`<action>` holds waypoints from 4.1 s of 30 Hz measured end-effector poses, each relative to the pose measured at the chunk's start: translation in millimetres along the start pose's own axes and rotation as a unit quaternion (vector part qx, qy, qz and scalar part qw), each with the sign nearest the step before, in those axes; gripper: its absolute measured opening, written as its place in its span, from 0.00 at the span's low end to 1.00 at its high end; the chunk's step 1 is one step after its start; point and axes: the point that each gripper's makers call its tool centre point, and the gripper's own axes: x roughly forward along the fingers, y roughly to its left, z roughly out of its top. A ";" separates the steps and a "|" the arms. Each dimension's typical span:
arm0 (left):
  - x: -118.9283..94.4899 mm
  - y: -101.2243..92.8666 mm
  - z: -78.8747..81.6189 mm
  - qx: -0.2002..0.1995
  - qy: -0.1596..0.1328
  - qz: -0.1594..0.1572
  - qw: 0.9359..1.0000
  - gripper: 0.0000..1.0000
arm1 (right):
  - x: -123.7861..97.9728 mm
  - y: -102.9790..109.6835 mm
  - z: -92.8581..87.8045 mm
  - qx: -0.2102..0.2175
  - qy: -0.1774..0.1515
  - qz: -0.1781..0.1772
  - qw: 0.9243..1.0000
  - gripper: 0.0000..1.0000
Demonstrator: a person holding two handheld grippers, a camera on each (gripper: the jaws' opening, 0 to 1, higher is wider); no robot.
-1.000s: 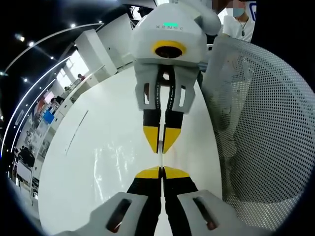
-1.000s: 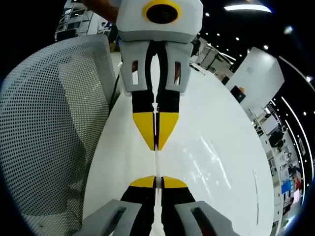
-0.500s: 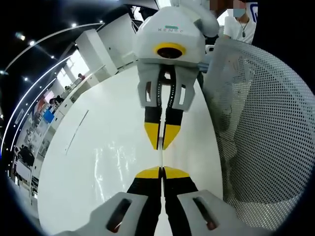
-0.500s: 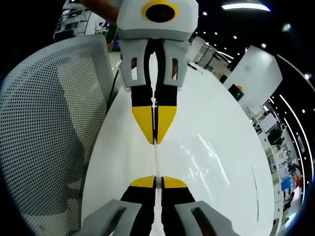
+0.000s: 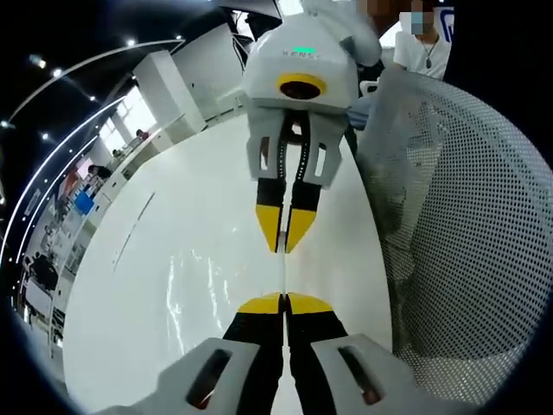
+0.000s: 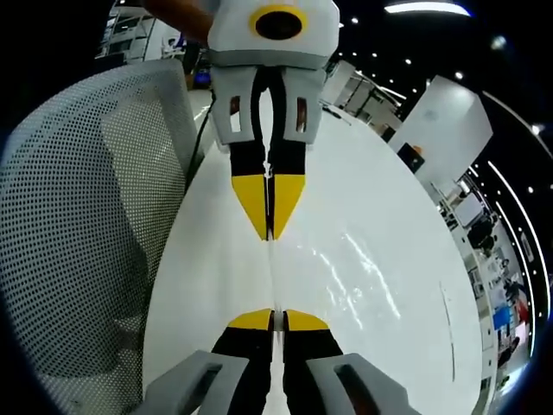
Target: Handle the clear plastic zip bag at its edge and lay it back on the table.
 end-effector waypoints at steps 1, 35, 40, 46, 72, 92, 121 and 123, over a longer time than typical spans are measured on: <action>0.0 0.0 0.3 0.000 0.000 -0.001 1.000 0.00 | -0.4 -0.1 -1.1 0.001 0.001 -0.001 1.000 0.00; -13.9 10.8 -30.7 -0.024 0.029 0.011 0.999 0.00 | -19.6 -3.4 -45.5 0.037 0.037 -0.019 0.998 0.00; -18.7 15.6 -28.1 -0.040 0.013 0.020 0.999 0.00 | -21.8 -12.6 -30.4 0.028 0.022 -0.031 0.999 0.00; -14.7 17.2 -15.0 -0.019 0.003 0.026 0.999 0.00 | -14.1 -12.8 -30.0 0.018 0.026 -0.023 0.999 0.00; 11.2 15.7 12.7 0.012 -0.007 0.007 1.000 0.08 | -17.0 -7.4 -25.9 0.018 0.025 -0.021 0.999 0.00; 17.9 12.2 8.7 0.038 0.013 0.008 0.999 0.00 | -17.9 -8.2 -14.9 0.030 0.014 -0.026 0.999 0.00; 10.6 16.2 6.7 0.025 0.013 0.010 1.000 0.00 | -18.9 -12.3 -23.0 0.040 0.016 -0.039 0.998 0.00; 9.9 16.8 6.2 0.023 0.013 0.011 1.000 0.00 | -20.0 -12.7 -25.2 0.041 0.018 -0.040 0.998 0.00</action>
